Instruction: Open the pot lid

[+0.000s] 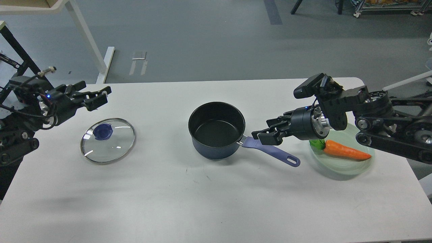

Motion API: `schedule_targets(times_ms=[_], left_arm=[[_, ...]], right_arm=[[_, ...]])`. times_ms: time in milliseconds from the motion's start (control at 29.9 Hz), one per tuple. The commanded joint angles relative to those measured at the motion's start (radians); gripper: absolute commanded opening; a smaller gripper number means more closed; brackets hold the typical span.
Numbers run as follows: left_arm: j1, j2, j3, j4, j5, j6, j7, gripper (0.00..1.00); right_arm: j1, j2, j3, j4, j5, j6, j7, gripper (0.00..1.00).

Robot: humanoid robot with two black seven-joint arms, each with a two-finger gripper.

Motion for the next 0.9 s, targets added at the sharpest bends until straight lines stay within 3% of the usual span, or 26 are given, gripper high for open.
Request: schedule_targets(times_ms=[0, 134, 234, 268, 301, 535, 702, 870], left_arm=[[-0.085, -0.008, -0.037, 0.003, -0.521, -0.229, 0.000, 0.99], [-0.090, -0.023, -0.070, 0.015, -0.705, -0.247, 0.000, 0.99], [-0.090, -0.023, -0.070, 0.015, -0.705, -0.247, 0.000, 0.99], [-0.086, -0.085, -0.151, 0.020, -0.775, -0.247, 0.000, 0.99], [-0.081, -0.098, -0.170, 0.023, -0.777, -0.247, 0.000, 0.99], [-0.067, -0.184, -0.308, 0.061, -0.880, -0.319, 0.000, 0.99], [-0.059, -0.278, -0.329, 0.155, -1.044, -0.412, 0.000, 0.99], [-0.049, -0.313, -0.354, 0.210, -1.168, -0.437, 0.000, 0.99]], right_arm=[[0.000, -0.059, 0.139, -0.034, 0.170, -0.005, 0.000, 0.99], [-0.046, -0.081, 0.282, -0.103, 0.358, -0.011, 0.001, 0.99], [-0.046, -0.081, 0.283, -0.103, 0.359, -0.011, 0.001, 0.99], [-0.118, -0.090, 0.418, -0.238, 0.617, -0.010, 0.001, 0.99], [-0.132, -0.090, 0.445, -0.271, 0.659, -0.010, 0.001, 0.99], [-0.188, -0.079, 0.494, -0.445, 0.944, -0.013, 0.001, 1.00], [-0.212, -0.035, 0.494, -0.600, 1.228, -0.011, 0.001, 1.00], [-0.257, 0.039, 0.523, -0.712, 1.438, -0.007, 0.018, 1.00]])
